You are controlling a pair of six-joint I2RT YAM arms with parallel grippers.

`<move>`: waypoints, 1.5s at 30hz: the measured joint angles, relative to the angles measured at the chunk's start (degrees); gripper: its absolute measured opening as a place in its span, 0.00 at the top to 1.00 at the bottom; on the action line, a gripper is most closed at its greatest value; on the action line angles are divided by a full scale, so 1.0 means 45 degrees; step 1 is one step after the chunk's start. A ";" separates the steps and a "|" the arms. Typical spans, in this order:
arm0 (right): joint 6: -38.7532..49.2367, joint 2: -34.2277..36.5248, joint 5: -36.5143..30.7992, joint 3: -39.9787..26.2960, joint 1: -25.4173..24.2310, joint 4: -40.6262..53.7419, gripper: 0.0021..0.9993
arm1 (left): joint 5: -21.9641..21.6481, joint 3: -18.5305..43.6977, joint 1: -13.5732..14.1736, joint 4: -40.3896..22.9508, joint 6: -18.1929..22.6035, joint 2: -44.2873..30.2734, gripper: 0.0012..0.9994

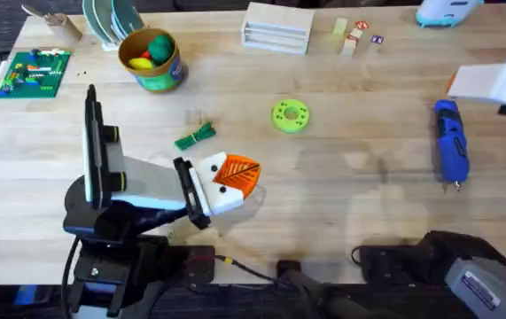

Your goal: Pick up the gripper from the table and insert it into the empty holder that is missing its gripper. Then pick up a screw, insert it into the mounting hole, and use the screwdriver to tighten it. Finally, clean up the table by picking up the vegetable and placing it into the bucket.

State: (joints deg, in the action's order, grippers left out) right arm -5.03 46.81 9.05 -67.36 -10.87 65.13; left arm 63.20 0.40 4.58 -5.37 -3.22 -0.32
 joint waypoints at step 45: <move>0.4954 0.9320 -0.2009 0.2269 -0.3353 -0.6272 0.01 | 0.0301 0.0024 0.0000 -0.0282 0.0430 0.0000 0.98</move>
State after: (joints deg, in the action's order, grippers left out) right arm 17.26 88.75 0.01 -57.14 -25.96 36.90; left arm 64.55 0.51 4.58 -6.63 -1.28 -0.32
